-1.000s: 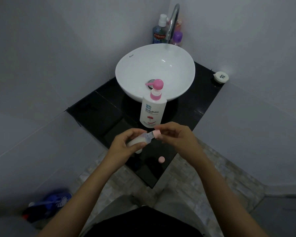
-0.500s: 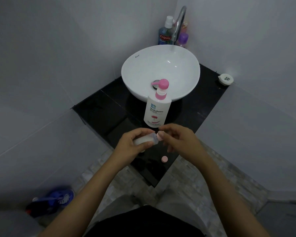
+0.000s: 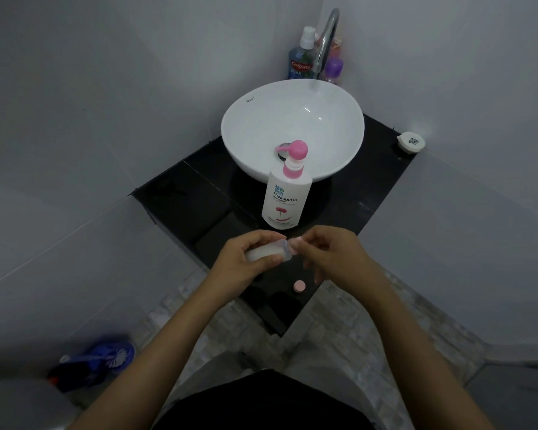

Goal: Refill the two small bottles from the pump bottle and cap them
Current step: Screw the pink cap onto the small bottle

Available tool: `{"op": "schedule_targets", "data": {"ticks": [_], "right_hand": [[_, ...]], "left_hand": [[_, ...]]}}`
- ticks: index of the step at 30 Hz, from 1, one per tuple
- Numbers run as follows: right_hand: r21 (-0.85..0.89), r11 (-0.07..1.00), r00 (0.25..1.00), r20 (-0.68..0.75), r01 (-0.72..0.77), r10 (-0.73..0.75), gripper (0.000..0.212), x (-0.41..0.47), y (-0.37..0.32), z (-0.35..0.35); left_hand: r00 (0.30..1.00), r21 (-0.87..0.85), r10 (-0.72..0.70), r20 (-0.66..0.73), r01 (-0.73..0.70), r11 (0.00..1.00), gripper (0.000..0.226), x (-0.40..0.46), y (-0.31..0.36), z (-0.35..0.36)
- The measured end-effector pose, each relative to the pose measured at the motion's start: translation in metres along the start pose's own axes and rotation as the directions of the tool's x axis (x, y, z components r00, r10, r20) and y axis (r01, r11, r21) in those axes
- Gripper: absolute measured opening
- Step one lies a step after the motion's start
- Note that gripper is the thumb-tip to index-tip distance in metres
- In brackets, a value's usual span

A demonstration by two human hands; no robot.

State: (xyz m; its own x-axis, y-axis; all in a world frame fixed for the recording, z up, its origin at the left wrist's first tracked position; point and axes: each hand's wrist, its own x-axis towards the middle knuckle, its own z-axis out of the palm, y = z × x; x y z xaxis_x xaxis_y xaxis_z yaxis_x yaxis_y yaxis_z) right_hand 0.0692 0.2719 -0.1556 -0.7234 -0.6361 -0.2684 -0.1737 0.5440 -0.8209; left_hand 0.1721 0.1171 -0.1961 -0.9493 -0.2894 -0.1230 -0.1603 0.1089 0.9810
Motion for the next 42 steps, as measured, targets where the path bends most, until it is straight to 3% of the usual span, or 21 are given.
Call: {"op": "schedule_targets", "data": {"ticks": [2, 6, 11, 14, 16, 20, 25, 28, 36, 42], "right_hand": [[-0.047, 0.999, 0.999, -0.049, -0.022, 0.020, 0.029, 0.002, -0.001, 0.001], [0.086, 0.994, 0.997, 0.025, 0.073, -0.075, 0.018, -0.001, 0.000, -0.005], [-0.018, 0.999, 0.997, -0.056, -0.046, 0.045, 0.032, 0.002, 0.002, -0.002], [0.097, 0.994, 0.999, 0.031, 0.041, -0.045, 0.020, 0.000, 0.001, -0.008], [0.068, 0.996, 0.995, 0.073, 0.064, -0.069, 0.019, -0.001, 0.002, -0.009], [-0.016, 0.999, 0.999, -0.030, -0.032, 0.031, 0.025, 0.002, 0.002, -0.003], [0.072, 0.994, 0.993, 0.071, 0.085, -0.090, 0.018, -0.001, 0.002, -0.006], [0.094, 0.991, 0.995, 0.027, 0.095, -0.097, 0.008, 0.001, 0.001, -0.001], [0.137, 0.990, 0.989, -0.148, 0.037, -0.016, 0.014, 0.006, 0.004, 0.015], [0.149, 0.987, 0.988, -0.147, 0.057, -0.035, 0.011, 0.008, 0.004, 0.014]], "left_hand": [[1.000, 0.002, 0.008, 0.000, -0.008, 1.000, 0.029, 0.000, 0.001, 0.001], [1.000, -0.018, 0.008, -0.014, -0.008, 1.000, 0.029, -0.001, 0.001, 0.001], [1.000, -0.011, 0.010, 0.003, -0.010, 1.000, 0.029, -0.001, 0.001, 0.004], [1.000, -0.027, -0.001, -0.009, 0.001, 1.000, 0.028, -0.002, 0.001, 0.003], [1.000, -0.034, -0.005, -0.011, 0.005, 0.999, 0.028, -0.001, 0.001, 0.003], [1.000, -0.032, -0.013, -0.012, 0.013, 0.999, 0.028, -0.002, 0.002, 0.003], [1.000, -0.057, -0.014, -0.025, 0.013, 0.998, 0.029, -0.002, 0.004, 0.002], [0.999, -0.054, -0.016, -0.032, 0.014, 0.998, 0.030, -0.001, 0.004, 0.003], [0.997, -0.037, -0.001, -0.073, -0.002, 0.999, 0.030, 0.002, 0.003, 0.004], [0.994, 0.079, 0.056, -0.097, -0.049, 0.996, 0.036, 0.006, -0.006, 0.003]]}}
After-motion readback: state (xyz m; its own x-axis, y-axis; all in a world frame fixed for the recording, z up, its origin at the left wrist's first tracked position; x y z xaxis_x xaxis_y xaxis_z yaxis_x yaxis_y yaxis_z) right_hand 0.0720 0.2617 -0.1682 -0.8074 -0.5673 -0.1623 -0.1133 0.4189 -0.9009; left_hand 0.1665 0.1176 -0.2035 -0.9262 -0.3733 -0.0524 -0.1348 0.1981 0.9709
